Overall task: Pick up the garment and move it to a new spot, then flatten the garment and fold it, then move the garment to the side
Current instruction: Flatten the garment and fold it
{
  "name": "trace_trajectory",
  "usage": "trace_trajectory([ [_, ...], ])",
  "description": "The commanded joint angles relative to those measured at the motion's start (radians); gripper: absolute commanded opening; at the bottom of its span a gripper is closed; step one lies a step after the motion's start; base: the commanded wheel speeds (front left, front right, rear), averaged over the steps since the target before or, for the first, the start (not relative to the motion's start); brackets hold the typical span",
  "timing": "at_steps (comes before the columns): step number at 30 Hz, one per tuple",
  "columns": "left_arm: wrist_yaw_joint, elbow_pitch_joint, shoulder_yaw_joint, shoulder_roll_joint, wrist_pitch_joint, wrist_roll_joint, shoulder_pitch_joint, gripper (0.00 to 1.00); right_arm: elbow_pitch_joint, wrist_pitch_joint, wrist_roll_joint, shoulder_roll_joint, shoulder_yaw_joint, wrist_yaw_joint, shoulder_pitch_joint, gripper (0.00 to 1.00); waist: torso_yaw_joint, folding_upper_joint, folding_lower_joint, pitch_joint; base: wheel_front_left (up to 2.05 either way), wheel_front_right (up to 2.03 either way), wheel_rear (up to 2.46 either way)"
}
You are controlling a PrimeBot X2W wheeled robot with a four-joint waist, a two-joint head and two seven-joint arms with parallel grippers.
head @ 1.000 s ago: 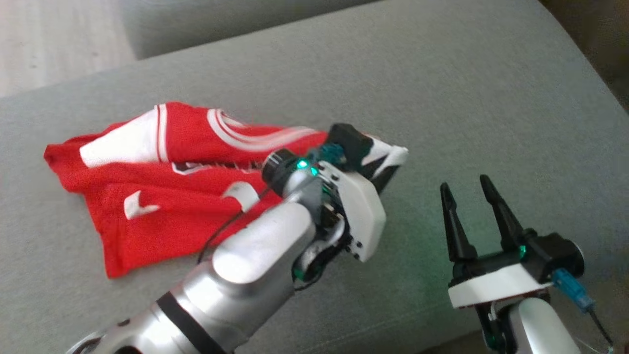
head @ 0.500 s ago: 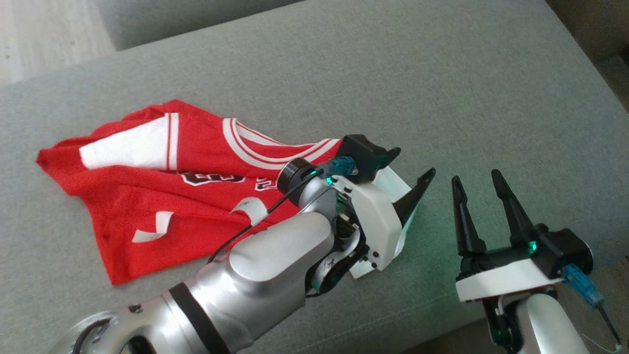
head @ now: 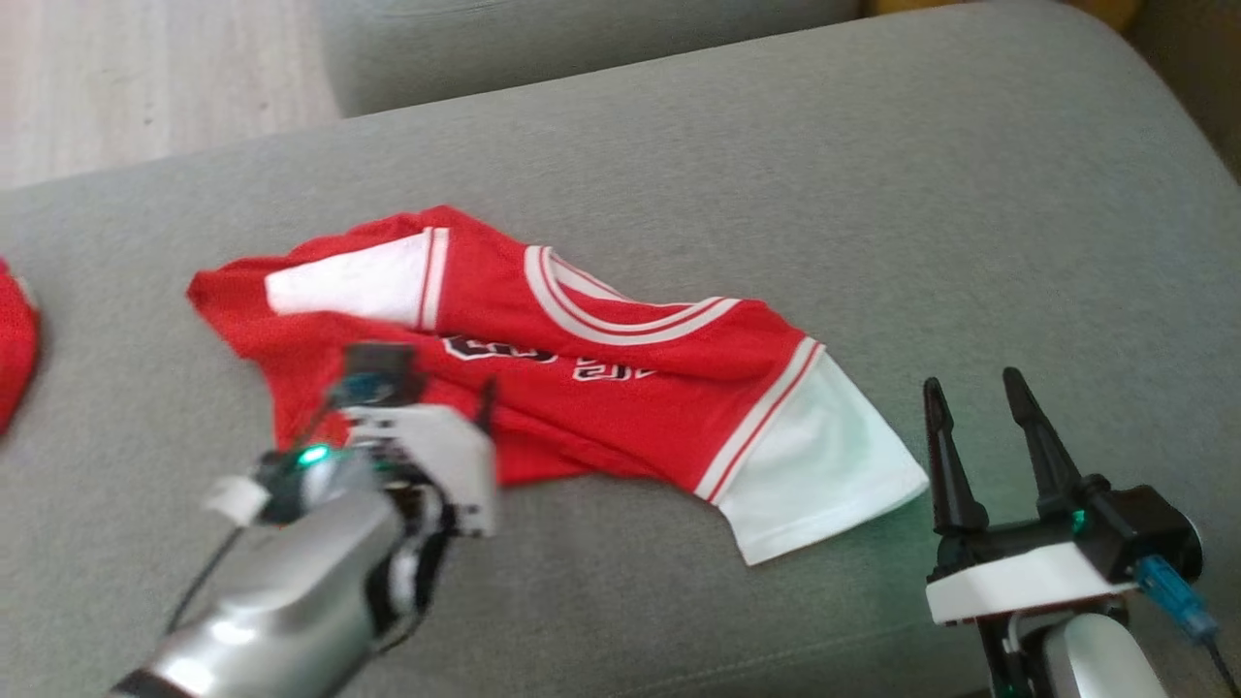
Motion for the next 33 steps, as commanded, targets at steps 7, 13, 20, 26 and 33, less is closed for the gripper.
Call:
trace_trajectory([
  [7,0.087,0.030,0.108,0.120,0.045,-0.046,-0.042,1.00,-0.040,-0.011,-0.012,-0.005,0.033,0.008,-0.019,1.00,0.046,0.0000,0.0000,0.043,0.00,0.00,0.00],
  [13,0.094,0.089,0.102,0.147,0.085,-0.035,-0.087,1.00,-0.040,-0.011,-0.022,-0.005,0.040,0.008,-0.032,1.00,0.045,0.0000,0.0000,0.070,0.00,0.00,0.00],
  [20,0.063,0.151,0.116,0.141,0.090,-0.046,-0.126,1.00,-0.041,-0.011,-0.032,-0.005,0.037,0.008,-0.034,1.00,0.041,0.0000,0.0000,0.095,0.00,0.00,0.00],
  [26,0.012,0.191,0.125,0.108,0.085,-0.070,-0.131,1.00,-0.036,-0.011,-0.035,-0.005,0.036,0.008,-0.041,1.00,0.038,0.0000,0.0000,0.095,0.00,0.00,0.00],
  [33,-0.022,0.211,0.114,0.084,0.090,-0.073,-0.137,0.45,-0.033,-0.011,-0.037,-0.005,0.037,0.008,-0.036,1.00,0.045,0.0000,0.0000,0.088,0.00,0.00,0.00],
])
